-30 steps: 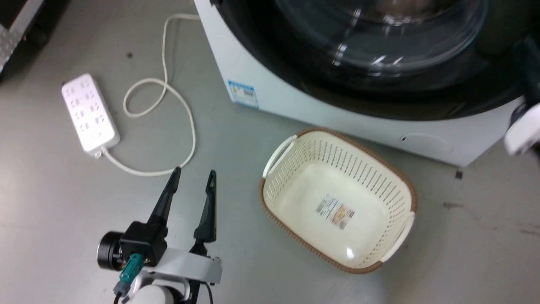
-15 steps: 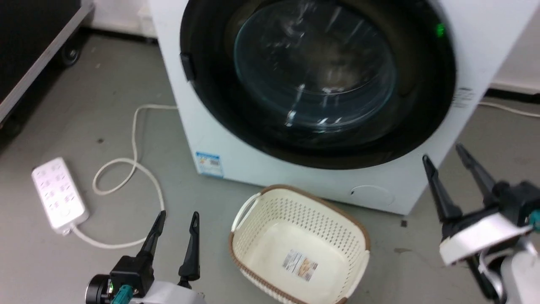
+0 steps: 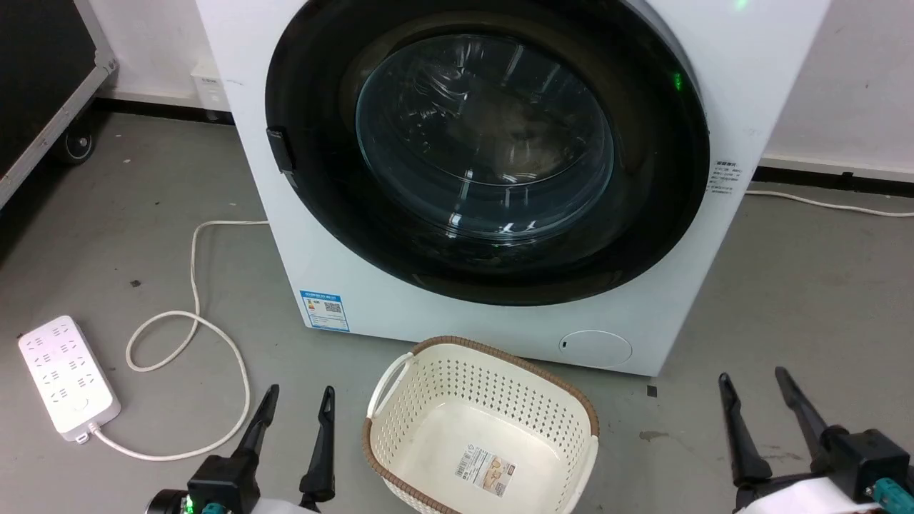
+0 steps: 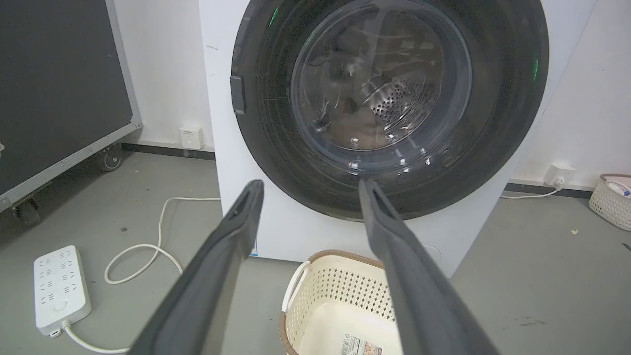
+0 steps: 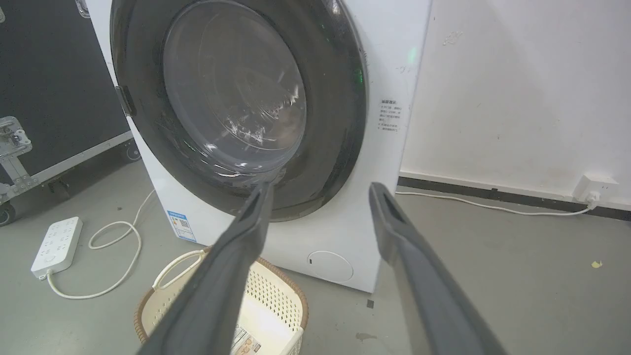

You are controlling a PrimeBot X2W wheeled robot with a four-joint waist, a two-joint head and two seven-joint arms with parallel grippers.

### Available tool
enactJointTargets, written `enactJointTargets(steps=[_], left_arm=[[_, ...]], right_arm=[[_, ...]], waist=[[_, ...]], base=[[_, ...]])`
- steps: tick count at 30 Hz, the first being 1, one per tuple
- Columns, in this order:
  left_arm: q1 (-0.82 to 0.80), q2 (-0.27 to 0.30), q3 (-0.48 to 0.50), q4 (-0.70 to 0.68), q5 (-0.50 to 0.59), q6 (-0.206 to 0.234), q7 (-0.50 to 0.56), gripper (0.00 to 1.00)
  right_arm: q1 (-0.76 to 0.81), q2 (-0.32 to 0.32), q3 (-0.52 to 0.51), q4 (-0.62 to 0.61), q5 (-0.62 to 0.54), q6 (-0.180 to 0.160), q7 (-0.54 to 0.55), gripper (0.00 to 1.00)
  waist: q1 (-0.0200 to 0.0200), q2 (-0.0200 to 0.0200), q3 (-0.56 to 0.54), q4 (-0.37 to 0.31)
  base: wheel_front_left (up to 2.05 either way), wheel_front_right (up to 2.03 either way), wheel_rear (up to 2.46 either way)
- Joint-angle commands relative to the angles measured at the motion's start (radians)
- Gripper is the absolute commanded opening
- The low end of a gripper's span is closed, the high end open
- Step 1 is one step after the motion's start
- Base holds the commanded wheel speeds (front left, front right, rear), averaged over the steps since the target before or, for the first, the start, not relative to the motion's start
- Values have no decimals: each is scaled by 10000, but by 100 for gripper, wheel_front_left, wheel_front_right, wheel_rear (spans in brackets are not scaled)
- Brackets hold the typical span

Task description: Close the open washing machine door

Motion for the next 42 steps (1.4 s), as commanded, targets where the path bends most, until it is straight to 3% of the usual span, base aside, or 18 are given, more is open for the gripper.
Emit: enactJointTargets(steps=[1, 6, 7, 42], left_arm=[[128, 23, -20, 5, 52, -77, -43, 100], [12, 13, -200, 89, 31, -224, -43, 100], [18, -8, -226, 86, 23, -178, 0, 0], [-113, -39, -12, -246, 369, 80, 690, 0]], right_arm=[[158, 83, -14, 26, -60, -7, -72, 100], [188, 137, 25, 209, -118, -7, -147, 100], [48, 82, 38, 211, -88, 0, -96, 0], [-133, 107, 207, 34, -271, -2, 396, 0]], waist=[[1, -1, 7, -2], [1, -1, 65, 62], [2, -1, 67, 63], [2, -1, 111, -163]], base=[[0, 0, 0], [0, 0, 0], [0, 0, 0], [0, 0, 0]])
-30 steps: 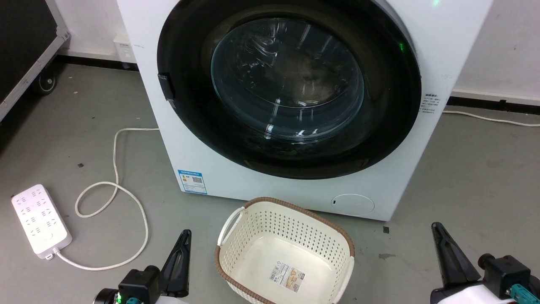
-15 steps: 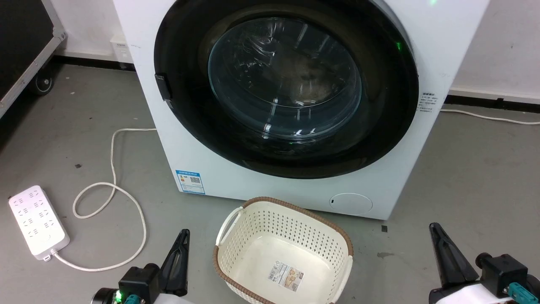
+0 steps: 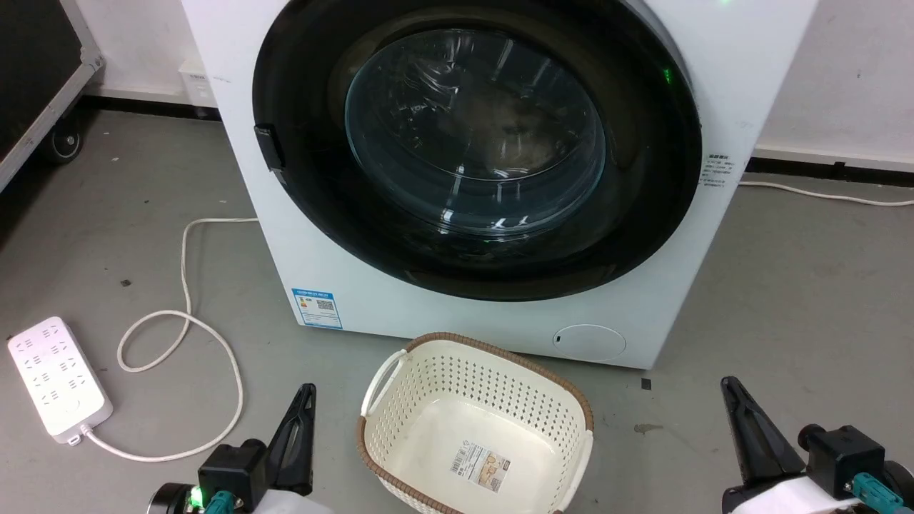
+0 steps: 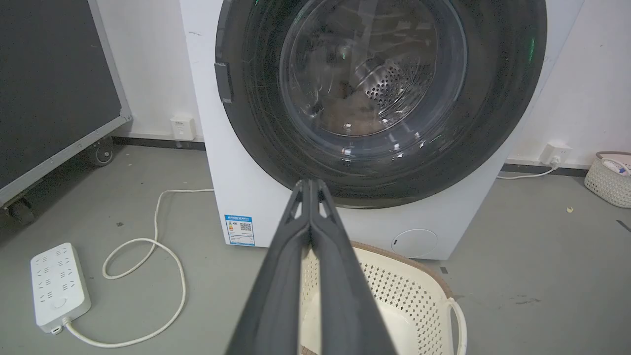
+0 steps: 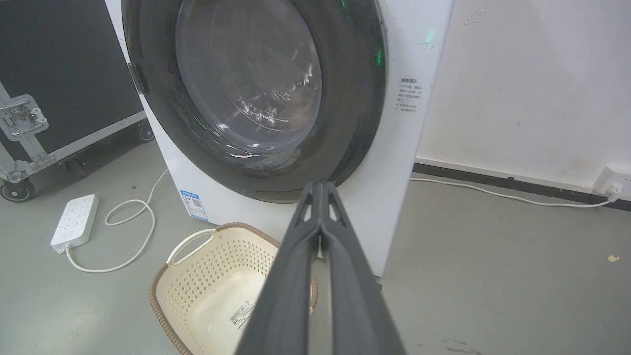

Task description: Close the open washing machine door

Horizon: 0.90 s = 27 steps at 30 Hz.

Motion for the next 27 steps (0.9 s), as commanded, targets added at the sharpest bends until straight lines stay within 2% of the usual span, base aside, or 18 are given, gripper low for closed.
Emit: enactJointTargets(steps=[1, 27], left_arm=[[-102, 10, 33, -62, 90, 55, 61, 0], [-224, -7, 227, -363, 408, 274, 674, 0]], right_arm=[[-149, 27, 20, -71, -90, -2, 38, 0], [-298, 51, 166, -231, -260, -4, 464, 0]], waist=[[0, 0, 2, -8], [-1, 0, 39, -210]], base=[[0, 0, 0], [0, 0, 0]])
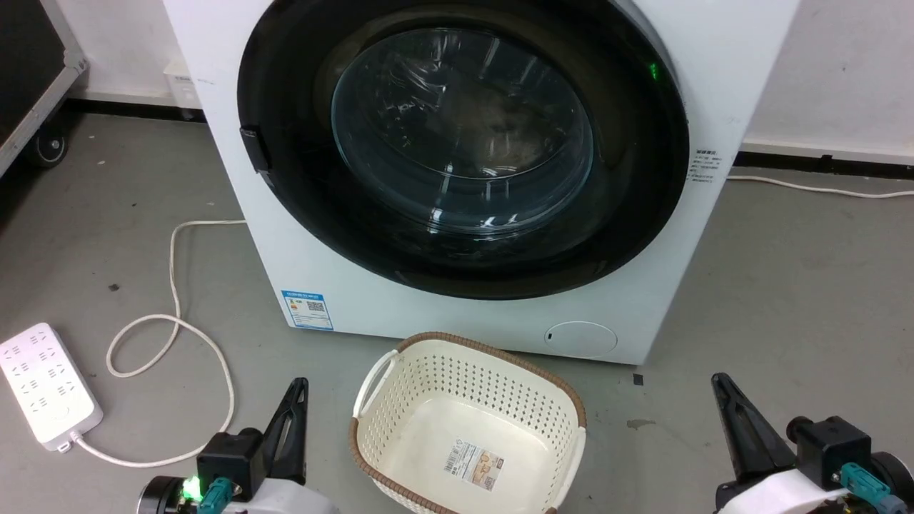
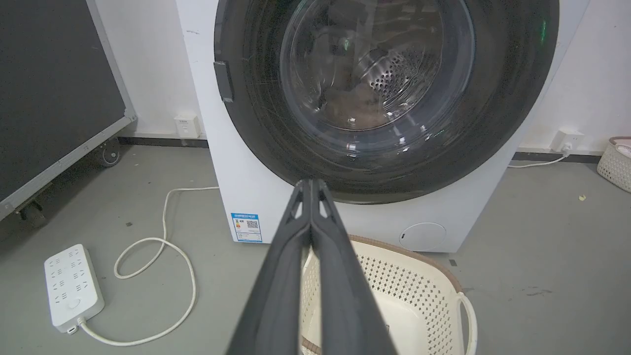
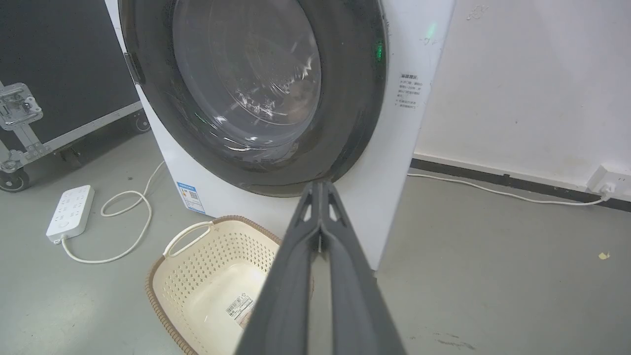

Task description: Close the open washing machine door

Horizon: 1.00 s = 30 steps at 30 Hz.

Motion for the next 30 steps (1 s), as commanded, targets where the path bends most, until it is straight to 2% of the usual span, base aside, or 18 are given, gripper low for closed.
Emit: enactJointTargets(steps=[1, 30], left_arm=[[-147, 0, 59, -85, 79, 83, 75, 0], [-273, -17, 260, -395, 407, 310, 709, 0]], right_arm=[[-195, 50, 15, -82, -83, -4, 43, 0], [-350, 75, 166, -247, -258, -6, 482, 0]], waist=[[-1, -1, 2, -10], [-1, -1, 41, -219]], base=[[0, 0, 0], [0, 0, 0]])
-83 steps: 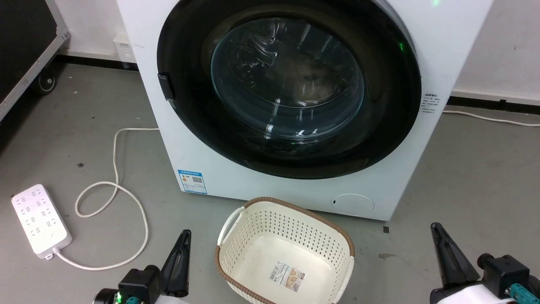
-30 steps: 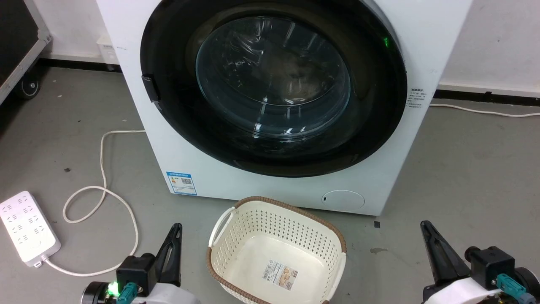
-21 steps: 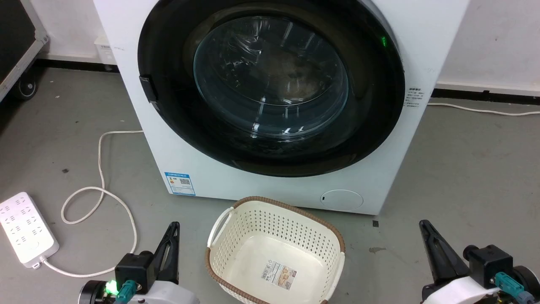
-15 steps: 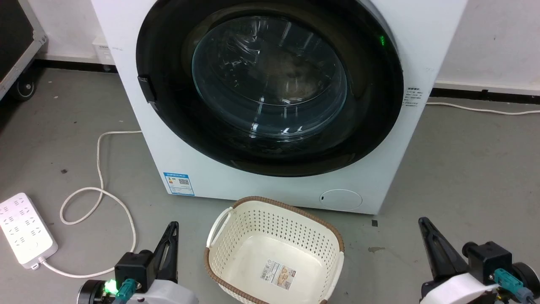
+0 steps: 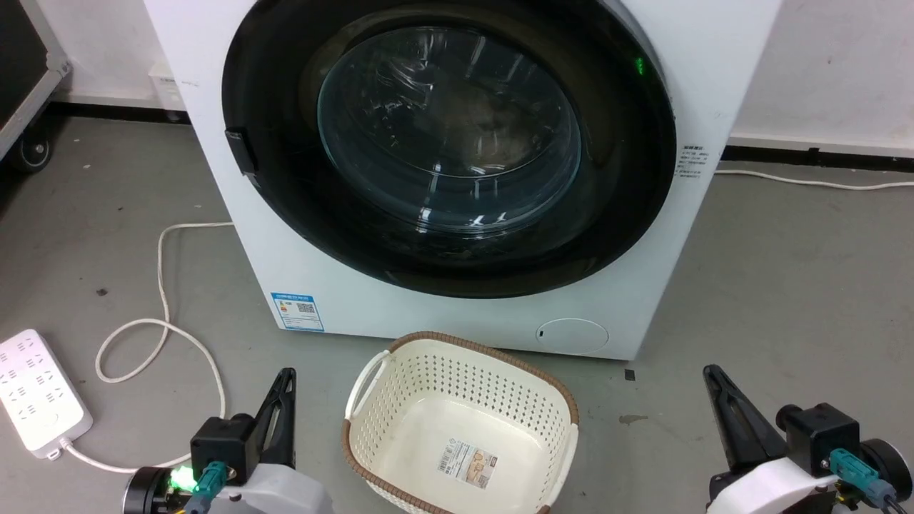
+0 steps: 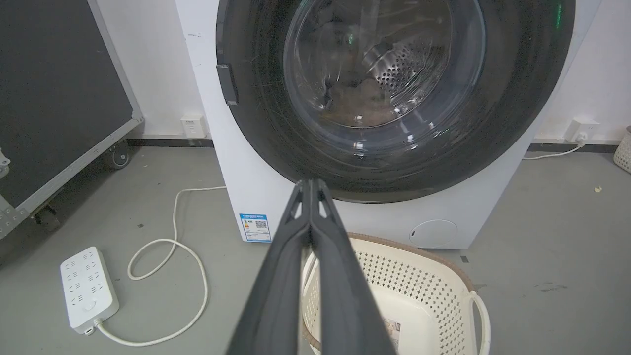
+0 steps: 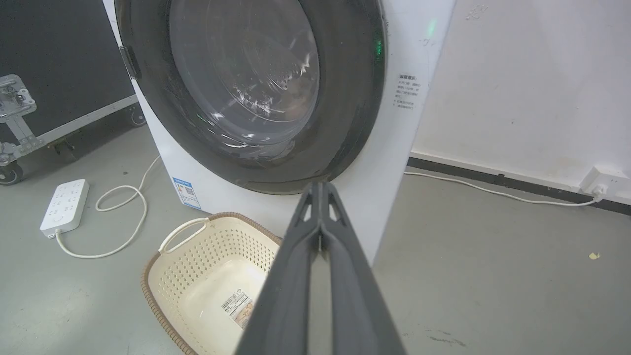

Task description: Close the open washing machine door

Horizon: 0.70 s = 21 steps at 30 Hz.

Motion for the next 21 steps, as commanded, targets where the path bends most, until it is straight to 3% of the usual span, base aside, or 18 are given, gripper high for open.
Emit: enactJointTargets(steps=[1, 21], left_arm=[[-131, -8, 31, -76, 88, 70, 64, 0], [-209, -19, 155, -266, 290, 208, 453, 0]], right_arm=[[-161, 59, 29, -85, -95, -6, 54, 0], [-256, 74, 121, -186, -202, -7, 324, 0]], waist=[[1, 0, 2, -12], [0, 0, 26, -141]], base=[[0, 0, 0], [0, 0, 0]])
